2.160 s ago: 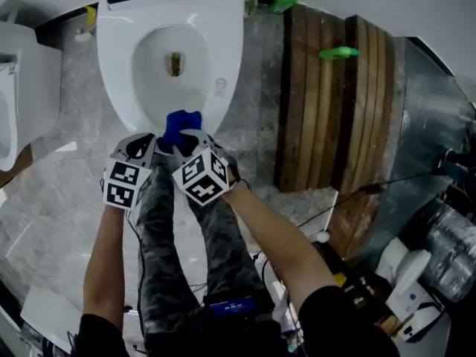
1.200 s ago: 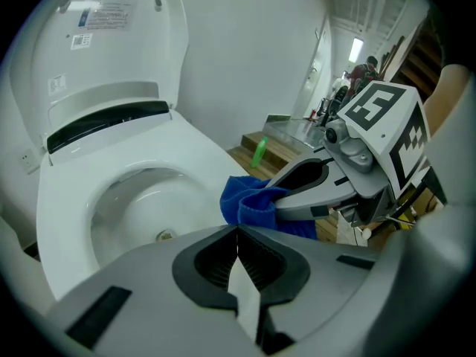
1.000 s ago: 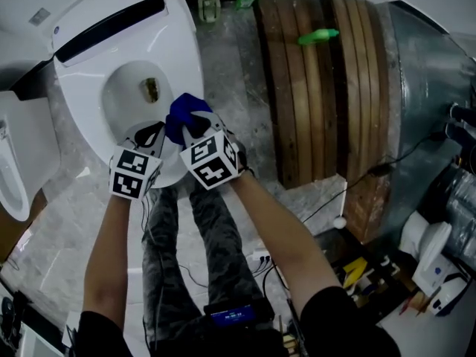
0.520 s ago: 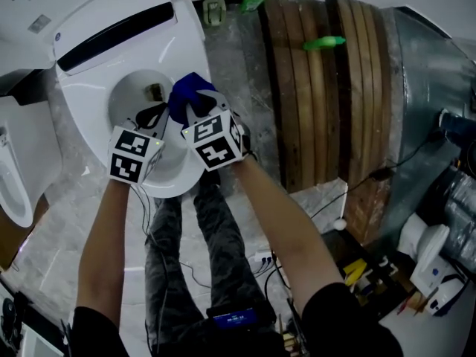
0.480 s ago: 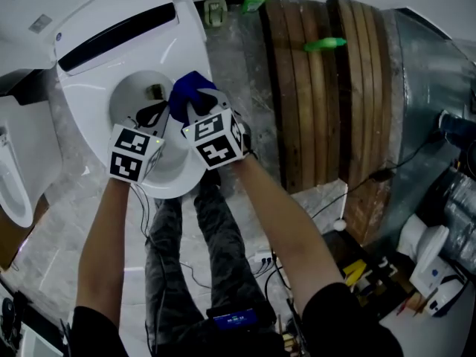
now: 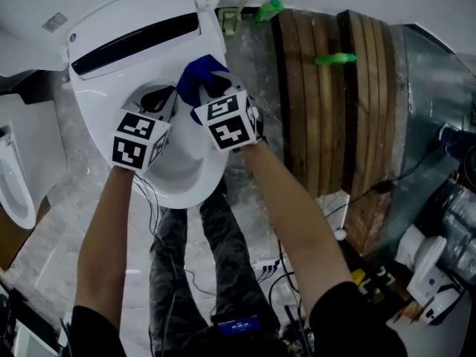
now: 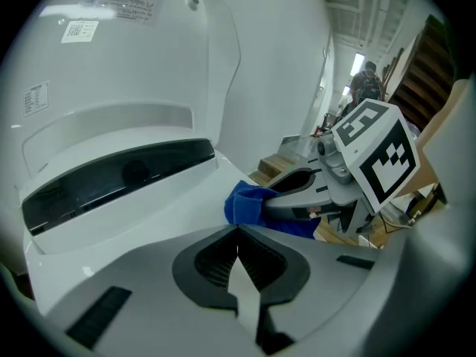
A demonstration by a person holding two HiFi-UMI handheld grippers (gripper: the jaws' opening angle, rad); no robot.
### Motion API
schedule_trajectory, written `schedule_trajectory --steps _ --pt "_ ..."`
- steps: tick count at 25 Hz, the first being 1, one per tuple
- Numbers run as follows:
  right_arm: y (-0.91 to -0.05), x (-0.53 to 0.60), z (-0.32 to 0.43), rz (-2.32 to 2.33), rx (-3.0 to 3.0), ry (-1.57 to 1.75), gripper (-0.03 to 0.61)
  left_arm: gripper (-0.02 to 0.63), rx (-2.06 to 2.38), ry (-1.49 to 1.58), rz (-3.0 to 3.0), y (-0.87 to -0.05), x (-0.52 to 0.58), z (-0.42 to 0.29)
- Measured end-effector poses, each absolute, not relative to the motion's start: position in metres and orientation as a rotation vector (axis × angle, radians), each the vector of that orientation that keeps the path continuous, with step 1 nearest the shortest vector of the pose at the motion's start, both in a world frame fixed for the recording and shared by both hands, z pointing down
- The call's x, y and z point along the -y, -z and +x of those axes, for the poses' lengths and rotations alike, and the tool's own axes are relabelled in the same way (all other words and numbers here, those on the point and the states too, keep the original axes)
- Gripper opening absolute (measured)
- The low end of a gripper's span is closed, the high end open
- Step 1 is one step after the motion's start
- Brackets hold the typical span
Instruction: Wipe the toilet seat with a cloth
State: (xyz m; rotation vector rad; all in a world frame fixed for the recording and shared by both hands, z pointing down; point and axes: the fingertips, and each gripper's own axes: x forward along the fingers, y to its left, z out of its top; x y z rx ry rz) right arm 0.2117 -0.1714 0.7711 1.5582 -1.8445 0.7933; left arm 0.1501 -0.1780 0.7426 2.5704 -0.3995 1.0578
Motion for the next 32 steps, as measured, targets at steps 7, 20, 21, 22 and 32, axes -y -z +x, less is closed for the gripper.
schedule_trajectory --steps 7,20,21,22,32 --pt "-0.768 0.208 0.211 1.541 1.843 -0.755 0.061 0.011 0.439 -1.052 2.559 -0.74 0.203 0.135" --pt "-0.768 0.244 0.173 1.523 1.86 -0.713 0.061 0.012 0.525 -1.031 2.527 -0.739 0.229 0.078" --pt "-0.768 0.245 0.169 1.519 1.861 -0.709 0.061 0.012 0.529 -1.031 2.526 -0.738 0.229 0.074" --pt "-0.768 0.246 0.165 1.515 1.861 -0.706 0.061 0.012 0.532 -1.032 2.525 -0.738 0.229 0.07" --pt "-0.774 0.257 0.114 1.456 1.885 -0.683 0.061 0.012 0.579 -1.061 2.511 -0.74 0.236 0.015"
